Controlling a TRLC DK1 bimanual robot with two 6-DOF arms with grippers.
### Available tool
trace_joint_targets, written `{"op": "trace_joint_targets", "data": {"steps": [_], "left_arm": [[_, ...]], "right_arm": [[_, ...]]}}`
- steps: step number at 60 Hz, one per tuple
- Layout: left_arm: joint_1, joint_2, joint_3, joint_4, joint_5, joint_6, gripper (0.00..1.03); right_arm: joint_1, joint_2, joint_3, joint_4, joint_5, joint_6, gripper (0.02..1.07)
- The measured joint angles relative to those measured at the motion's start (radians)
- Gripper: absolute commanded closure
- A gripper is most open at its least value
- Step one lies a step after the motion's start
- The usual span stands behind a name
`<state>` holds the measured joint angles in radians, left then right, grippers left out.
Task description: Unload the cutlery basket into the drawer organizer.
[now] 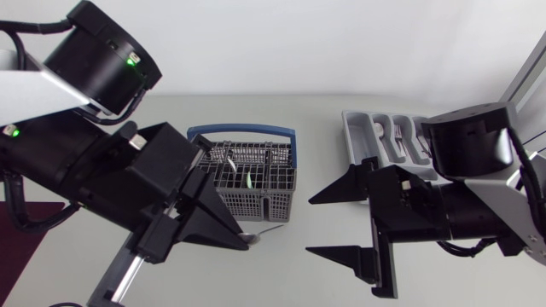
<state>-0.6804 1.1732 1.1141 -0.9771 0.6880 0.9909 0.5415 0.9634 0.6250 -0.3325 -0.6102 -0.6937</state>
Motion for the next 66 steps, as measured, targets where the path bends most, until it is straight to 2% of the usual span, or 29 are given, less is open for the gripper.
{"op": "trace_joint_targets", "data": {"steps": [7,16,29,44,48,56,66], "left_arm": [[0.01,0.039,0.0,-0.01,0.045,0.034,0.85],[0.04,0.092,0.0,-0.01,0.089,0.058,0.85],[0.056,0.132,0.01,-0.01,0.142,0.062,0.85],[0.056,0.144,0.028,-0.01,0.154,0.061,0.85],[0.056,0.148,0.028,-0.01,0.161,0.061,0.85],[0.056,0.15,0.028,-0.01,0.166,0.06,0.85],[0.056,0.15,0.033,-0.01,0.169,0.056,0.85]], "right_arm": [[0.029,0.01,0.003,0.03,0.019,-0.003,0.3],[0.117,0.015,0.003,0.098,0.064,0.005,0.36],[0.194,0.034,0.003,0.143,0.121,0.017,0.55],[0.229,0.033,0.002,0.159,0.164,0.034,0.7],[0.232,0.031,-0.001,0.164,0.167,0.036,0.8],[0.244,0.023,-0.006,0.177,0.182,0.036,0.88],[0.262,0.012,-0.014,0.177,0.192,0.039,0.93]]}}
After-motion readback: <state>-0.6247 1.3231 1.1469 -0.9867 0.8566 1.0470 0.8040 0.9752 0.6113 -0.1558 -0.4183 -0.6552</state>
